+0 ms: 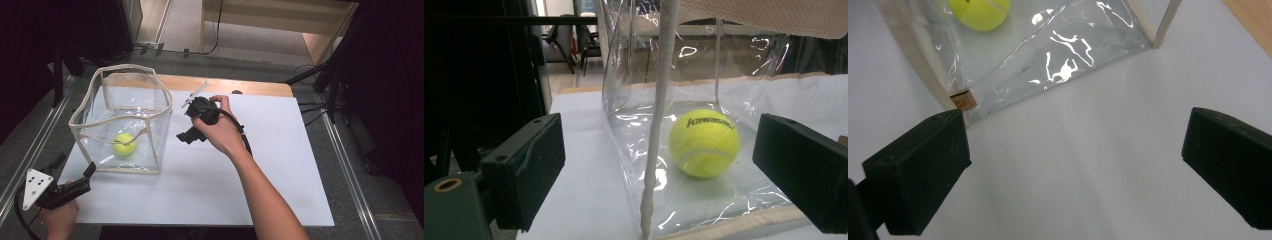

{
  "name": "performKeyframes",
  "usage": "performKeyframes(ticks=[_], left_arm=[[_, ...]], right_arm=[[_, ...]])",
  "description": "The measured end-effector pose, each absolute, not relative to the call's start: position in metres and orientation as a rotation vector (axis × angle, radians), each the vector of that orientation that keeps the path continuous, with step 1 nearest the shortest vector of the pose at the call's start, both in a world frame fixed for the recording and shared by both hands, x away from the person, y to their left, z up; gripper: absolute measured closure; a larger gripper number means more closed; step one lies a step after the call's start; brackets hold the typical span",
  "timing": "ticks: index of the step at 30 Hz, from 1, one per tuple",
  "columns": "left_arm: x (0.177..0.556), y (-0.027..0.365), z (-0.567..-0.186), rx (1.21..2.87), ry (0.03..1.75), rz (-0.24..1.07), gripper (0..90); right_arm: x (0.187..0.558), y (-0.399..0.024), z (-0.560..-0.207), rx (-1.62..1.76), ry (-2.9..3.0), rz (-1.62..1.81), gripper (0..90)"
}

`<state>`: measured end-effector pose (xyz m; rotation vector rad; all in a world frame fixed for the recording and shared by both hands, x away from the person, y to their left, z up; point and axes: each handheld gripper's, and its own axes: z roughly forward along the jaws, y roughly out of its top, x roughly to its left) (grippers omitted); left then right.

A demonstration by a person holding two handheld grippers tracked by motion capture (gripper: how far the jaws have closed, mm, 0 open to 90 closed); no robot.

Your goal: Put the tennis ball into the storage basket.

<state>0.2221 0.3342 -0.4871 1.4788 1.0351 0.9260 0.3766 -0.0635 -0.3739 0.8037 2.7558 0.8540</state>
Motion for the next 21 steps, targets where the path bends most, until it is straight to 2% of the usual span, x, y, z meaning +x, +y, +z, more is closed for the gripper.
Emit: performKeyframes(ticks=[21], left_arm=[[0.222, 0.333, -0.487, 1.483, 1.035, 0.929, 6.9]], right_arm=[[0.353, -0.092, -0.404, 0.847, 2.712, 0.921, 0.0]])
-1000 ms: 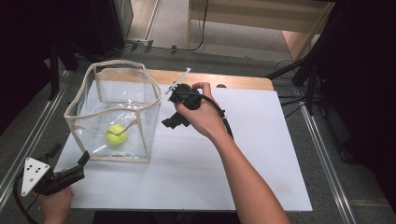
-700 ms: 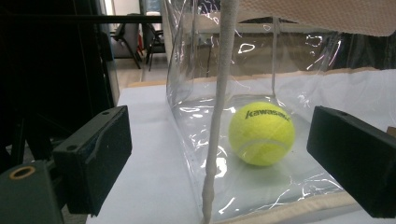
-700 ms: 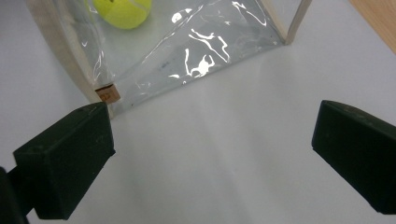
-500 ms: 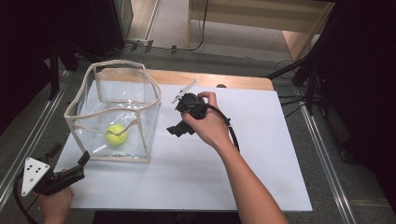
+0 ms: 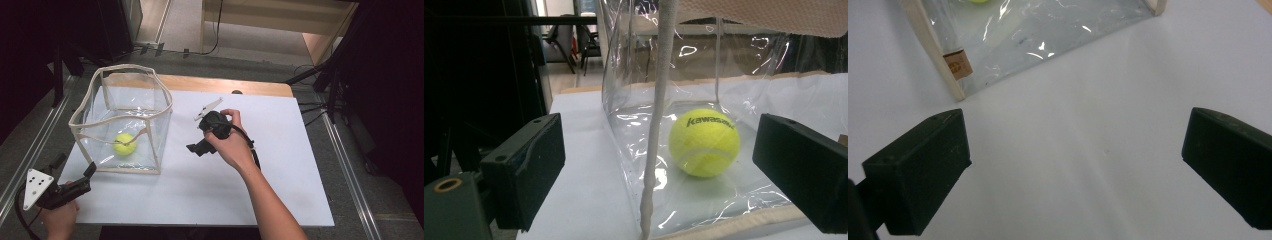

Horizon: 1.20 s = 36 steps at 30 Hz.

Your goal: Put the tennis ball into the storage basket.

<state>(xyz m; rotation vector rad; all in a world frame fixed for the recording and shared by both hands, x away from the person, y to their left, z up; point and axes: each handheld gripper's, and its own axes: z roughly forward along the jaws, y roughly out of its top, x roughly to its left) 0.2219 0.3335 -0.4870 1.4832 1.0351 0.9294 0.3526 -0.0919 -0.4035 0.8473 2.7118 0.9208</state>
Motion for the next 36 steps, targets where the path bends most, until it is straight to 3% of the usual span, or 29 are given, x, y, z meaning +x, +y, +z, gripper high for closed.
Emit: performKeyframes(ticks=[36], left_arm=[[0.222, 0.332, -0.487, 1.493, 1.033, 0.939, 6.9]], right_arm=[[0.317, -0.160, -0.450, 1.034, 2.582, 1.041, 0.0]])
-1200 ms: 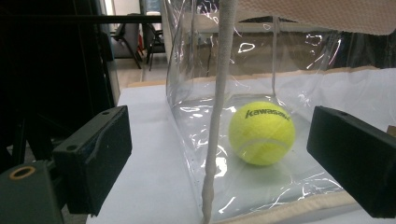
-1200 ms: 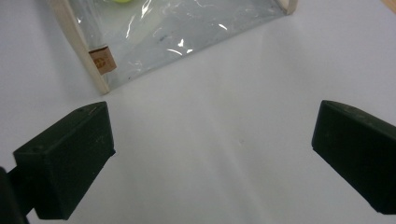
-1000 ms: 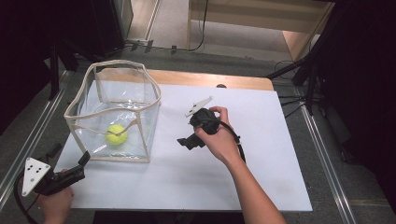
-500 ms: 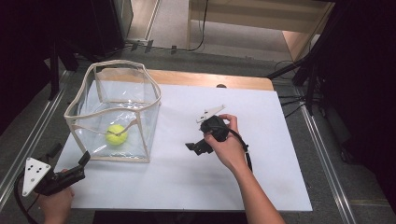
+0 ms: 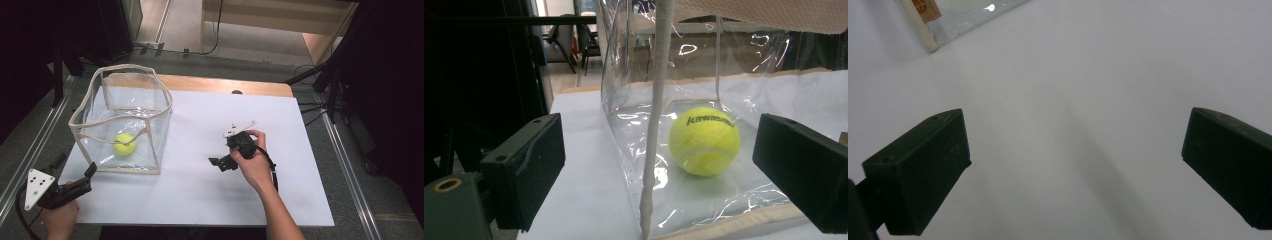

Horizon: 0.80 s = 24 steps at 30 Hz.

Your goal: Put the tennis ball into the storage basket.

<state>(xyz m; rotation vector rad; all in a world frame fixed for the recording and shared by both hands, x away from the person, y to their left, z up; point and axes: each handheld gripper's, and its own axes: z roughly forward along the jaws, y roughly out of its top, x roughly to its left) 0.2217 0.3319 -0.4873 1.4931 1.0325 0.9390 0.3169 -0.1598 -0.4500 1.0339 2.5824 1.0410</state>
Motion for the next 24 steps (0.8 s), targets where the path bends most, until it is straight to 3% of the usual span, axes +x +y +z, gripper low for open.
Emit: performKeyframes(ticks=[24], left_arm=[[0.222, 0.331, -0.487, 1.508, 1.031, 0.951, 6.9]], right_arm=[[0.295, -0.206, -0.464, 1.134, 2.478, 1.091, 0.0]])
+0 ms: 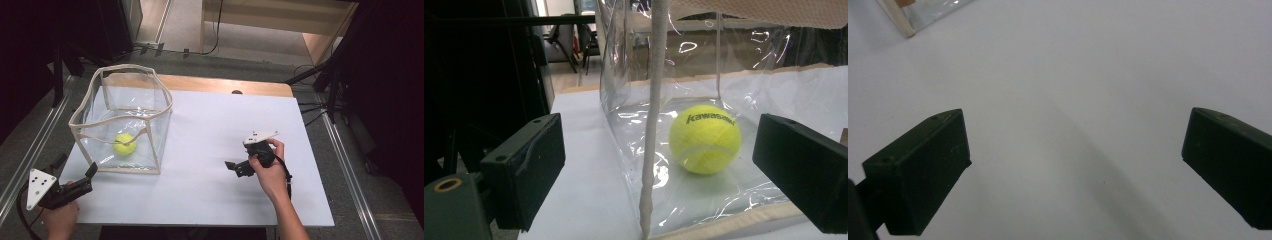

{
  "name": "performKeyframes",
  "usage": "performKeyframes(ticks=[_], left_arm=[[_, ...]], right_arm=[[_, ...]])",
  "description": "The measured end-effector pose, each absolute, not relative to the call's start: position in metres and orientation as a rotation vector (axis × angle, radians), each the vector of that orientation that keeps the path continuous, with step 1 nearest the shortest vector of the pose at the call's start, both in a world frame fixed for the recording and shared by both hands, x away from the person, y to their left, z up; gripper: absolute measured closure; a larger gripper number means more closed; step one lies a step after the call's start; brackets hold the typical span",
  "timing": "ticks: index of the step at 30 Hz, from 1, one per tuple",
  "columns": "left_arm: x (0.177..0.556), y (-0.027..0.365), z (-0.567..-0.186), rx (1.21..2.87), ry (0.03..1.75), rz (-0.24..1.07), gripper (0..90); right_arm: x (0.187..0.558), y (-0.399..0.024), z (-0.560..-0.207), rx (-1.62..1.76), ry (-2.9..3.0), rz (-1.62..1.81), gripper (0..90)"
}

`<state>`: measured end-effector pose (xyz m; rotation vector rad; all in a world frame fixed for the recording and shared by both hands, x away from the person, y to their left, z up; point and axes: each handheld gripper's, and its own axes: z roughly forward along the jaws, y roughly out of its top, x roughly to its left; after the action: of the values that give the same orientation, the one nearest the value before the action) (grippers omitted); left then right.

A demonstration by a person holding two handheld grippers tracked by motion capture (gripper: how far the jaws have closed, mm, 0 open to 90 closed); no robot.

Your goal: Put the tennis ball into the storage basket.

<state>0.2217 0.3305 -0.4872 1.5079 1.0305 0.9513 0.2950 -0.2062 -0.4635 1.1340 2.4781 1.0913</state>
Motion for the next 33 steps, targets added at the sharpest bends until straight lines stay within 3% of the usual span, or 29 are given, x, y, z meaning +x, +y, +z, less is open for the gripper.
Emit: performKeyframes(ticks=[33], left_arm=[[0.222, 0.327, -0.488, 1.525, 1.028, 0.968, 6.9]], right_arm=[[0.248, -0.274, -0.487, 1.182, 2.297, 1.189, 0.0]])
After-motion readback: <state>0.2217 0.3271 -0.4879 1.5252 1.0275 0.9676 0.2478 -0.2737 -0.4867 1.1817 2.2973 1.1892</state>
